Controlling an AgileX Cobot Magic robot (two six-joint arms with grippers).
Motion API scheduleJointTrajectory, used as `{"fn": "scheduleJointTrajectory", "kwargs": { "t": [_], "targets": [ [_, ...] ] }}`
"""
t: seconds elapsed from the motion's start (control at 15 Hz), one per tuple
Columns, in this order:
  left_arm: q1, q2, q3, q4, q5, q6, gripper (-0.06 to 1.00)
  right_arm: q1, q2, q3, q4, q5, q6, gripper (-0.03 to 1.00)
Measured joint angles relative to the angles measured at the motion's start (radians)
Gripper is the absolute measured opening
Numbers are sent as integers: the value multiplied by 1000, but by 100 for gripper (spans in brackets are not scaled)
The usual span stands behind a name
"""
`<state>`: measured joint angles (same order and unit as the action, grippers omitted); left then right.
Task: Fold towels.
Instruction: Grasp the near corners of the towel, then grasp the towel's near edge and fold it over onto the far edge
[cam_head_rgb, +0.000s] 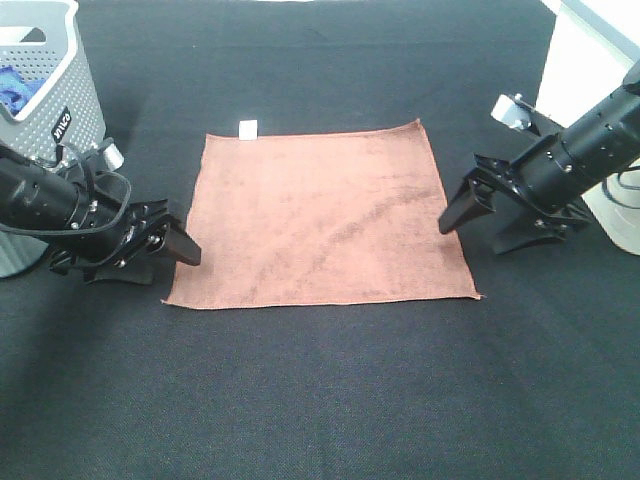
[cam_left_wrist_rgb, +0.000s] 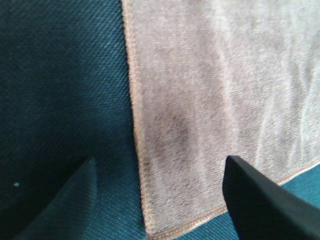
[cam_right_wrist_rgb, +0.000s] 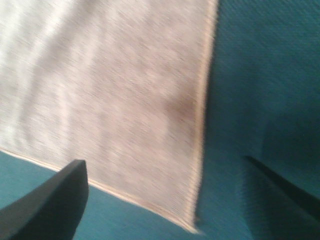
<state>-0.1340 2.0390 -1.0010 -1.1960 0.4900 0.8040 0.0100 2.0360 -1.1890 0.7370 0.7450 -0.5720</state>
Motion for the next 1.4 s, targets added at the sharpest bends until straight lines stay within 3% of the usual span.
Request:
{"fn": "scheduleJointTrajectory", "kwargs": {
  "t": [0.33,0.47,0.67,0.73,0.87,0.93,1.0,1.07,1.13,1.27,1.4],
  "targets": [
    [-53,38,-45,-44,5,-3,68,36,76,0,82,-8,-70,74],
    [-105,68,-87,-53,6,-32,63,81,90,-10,103,-34,-70,73],
    [-116,80,-96,-54,5,-45,48,86,99,-25,90,-44,-59,65],
    [-116,84,-96,-53,5,-50,40,87,102,-35,71,-46,-41,61],
    [-116,94,-96,-47,5,-69,12,88,111,-56,6,-67,16,36],
    [-116,96,-96,-46,5,-71,3,90,112,-59,-26,-80,49,21],
    [-116,96,-96,-45,5,-72,1,90,115,-64,-55,-85,87,10],
    [-116,96,-96,-45,5,-72,1,90,115,-64,-55,-85,87,10],
    [-116,96,-96,-44,8,-76,1,90,118,-67,-79,-85,118,1],
    [-116,92,-96,-18,33,-95,1,90,120,-67,-82,-78,150,0],
    [-118,66,-91,112,50,-182,1,90,99,-67,-98,-35,165,0]
  ]
}}
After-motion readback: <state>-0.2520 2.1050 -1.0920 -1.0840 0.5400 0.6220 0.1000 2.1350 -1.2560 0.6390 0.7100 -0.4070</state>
